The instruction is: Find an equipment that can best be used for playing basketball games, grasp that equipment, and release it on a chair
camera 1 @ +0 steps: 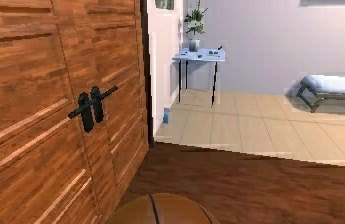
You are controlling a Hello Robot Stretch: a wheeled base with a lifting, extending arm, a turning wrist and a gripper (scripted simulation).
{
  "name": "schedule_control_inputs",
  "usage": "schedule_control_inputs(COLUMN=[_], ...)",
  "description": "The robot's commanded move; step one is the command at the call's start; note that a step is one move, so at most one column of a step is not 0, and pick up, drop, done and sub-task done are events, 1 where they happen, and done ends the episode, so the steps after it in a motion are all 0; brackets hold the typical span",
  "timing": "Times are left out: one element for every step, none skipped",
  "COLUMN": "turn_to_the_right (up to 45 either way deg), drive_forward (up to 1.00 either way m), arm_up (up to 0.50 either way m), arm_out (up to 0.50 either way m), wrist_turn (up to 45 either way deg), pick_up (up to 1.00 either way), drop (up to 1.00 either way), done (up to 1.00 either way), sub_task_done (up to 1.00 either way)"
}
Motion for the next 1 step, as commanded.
schedule_control_inputs(turn_to_the_right=[9.0], drive_forward=[0.00], arm_up=[0.00], arm_out=[0.00], wrist_turn=[0.0], pick_up=[0.00], drop=[0.00], done=[0.00], sub_task_done=[0.00])
